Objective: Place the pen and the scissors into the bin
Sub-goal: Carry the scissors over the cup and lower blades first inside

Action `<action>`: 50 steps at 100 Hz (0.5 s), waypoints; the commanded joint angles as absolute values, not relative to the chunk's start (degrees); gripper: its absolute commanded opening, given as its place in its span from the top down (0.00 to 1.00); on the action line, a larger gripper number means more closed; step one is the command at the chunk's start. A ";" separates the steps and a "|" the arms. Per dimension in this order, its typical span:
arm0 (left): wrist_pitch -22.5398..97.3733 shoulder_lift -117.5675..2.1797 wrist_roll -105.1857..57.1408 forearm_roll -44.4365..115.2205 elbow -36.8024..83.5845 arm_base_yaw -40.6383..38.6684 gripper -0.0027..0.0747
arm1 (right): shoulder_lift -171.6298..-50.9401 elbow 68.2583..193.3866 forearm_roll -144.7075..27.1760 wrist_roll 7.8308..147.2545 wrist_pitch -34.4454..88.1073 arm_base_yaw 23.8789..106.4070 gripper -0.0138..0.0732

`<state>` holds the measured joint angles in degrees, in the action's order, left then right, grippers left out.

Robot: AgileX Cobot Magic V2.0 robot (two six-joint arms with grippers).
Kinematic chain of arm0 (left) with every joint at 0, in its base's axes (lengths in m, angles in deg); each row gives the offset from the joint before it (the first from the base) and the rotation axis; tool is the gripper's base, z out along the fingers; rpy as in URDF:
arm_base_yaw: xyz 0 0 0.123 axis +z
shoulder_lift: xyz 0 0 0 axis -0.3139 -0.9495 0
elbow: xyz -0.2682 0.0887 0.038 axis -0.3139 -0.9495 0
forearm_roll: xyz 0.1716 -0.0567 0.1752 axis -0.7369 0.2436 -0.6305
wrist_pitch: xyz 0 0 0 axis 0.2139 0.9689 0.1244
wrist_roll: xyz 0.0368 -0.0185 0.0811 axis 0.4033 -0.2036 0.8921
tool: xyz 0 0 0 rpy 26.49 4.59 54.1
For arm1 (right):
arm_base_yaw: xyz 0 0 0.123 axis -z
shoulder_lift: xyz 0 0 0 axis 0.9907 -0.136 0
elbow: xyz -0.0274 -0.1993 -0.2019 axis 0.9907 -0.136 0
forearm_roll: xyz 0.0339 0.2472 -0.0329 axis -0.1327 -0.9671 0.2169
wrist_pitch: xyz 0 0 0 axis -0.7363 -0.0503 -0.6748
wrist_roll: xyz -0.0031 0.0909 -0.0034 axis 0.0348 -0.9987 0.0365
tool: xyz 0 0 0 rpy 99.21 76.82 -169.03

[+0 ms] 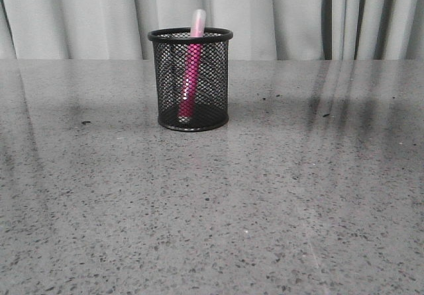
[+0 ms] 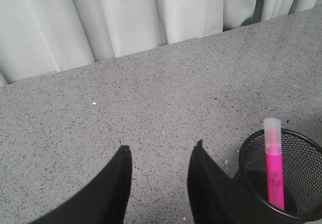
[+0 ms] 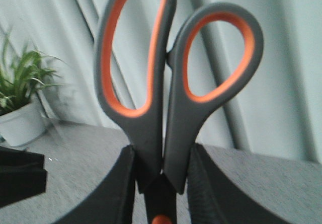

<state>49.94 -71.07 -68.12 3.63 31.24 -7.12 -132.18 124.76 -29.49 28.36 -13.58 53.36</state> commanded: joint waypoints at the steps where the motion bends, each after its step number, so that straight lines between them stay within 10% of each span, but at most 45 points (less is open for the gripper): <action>1: 45.59 -69.53 -68.33 3.60 32.83 -7.03 0.66 | -133.05 126.20 -28.57 28.95 -25.89 52.98 0.93; 50: 45.93 -69.53 -68.33 3.60 32.83 -7.03 0.66 | -142.55 123.27 -25.53 31.73 -32.53 52.98 0.92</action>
<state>49.94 -71.07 -68.12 3.63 31.24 -7.12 -144.40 122.70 -25.42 29.34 -25.87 53.08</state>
